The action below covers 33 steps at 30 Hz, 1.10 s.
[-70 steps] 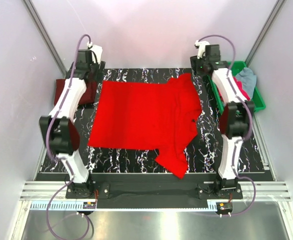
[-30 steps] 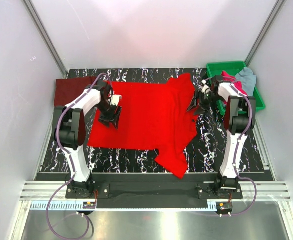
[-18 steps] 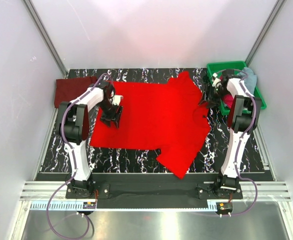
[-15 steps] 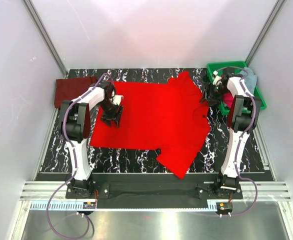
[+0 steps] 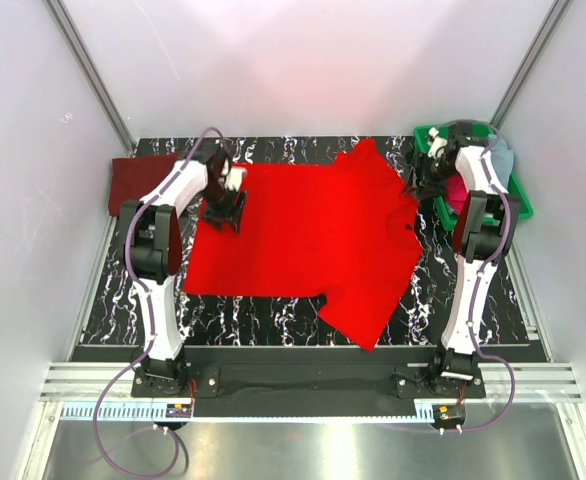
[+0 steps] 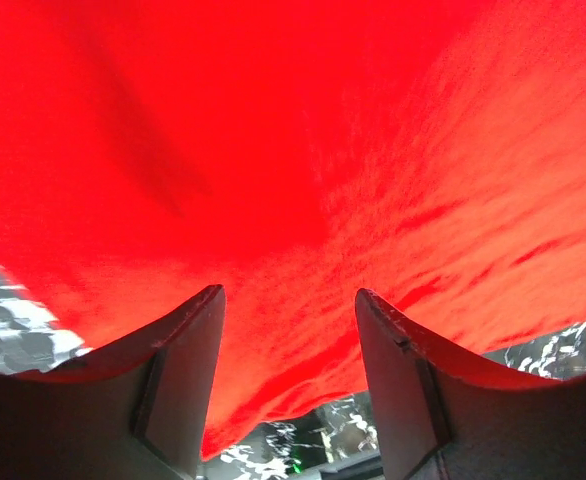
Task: Fold and stack the t-shirts
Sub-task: Flatten the tshirt out
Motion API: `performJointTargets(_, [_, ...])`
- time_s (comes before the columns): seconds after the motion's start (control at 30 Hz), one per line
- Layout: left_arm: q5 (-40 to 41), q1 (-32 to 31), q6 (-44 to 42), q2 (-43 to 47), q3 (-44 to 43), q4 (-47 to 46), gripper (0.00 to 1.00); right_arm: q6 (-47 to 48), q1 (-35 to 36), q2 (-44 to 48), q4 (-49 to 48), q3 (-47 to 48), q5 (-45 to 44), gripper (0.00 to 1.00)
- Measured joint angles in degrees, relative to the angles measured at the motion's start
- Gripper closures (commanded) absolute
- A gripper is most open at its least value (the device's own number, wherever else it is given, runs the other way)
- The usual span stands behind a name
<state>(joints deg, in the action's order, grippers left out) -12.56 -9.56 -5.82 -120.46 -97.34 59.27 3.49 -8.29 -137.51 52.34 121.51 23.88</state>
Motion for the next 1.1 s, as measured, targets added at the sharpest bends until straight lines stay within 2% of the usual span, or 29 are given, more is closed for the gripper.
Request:
performJointTargets(0.13, [1.49, 0.92, -0.24, -0.63, -11.28, 0.31, 0.37, -0.68, -0.02, 2.58, 1.22, 2.84, 0.22, 0.38])
performJointTargets(0.23, [2.75, 2.36, -0.28, -3.21, -22.21, -1.55, 0.37, -1.75, -0.02, 2.6, 1.68, 10.51, 1.14, 0.38])
performJointTargets(0.33, [4.15, 3.67, -0.07, -5.38, -27.61, -4.74, 0.37, -3.8, -0.02, 1.14, 0.81, 19.76, 2.29, 0.38])
performJointTargets(0.47, [5.62, 5.31, 0.37, -8.81, -29.42, -7.82, 0.39, -7.39, -0.02, -2.64, -2.86, 26.29, 3.89, 0.4])
performJointTargets(0.73, [5.2, 7.26, 0.33, -14.43, -29.75, -11.89, 0.41, -10.99, 0.94, -14.14, -4.83, 26.95, 7.32, 0.42])
performJointTargets(1.1, [5.88, 7.06, 0.33, -16.65, -32.46, -17.86, 0.39, -11.32, 4.04, -15.26, -5.92, 27.71, 9.18, 0.41])
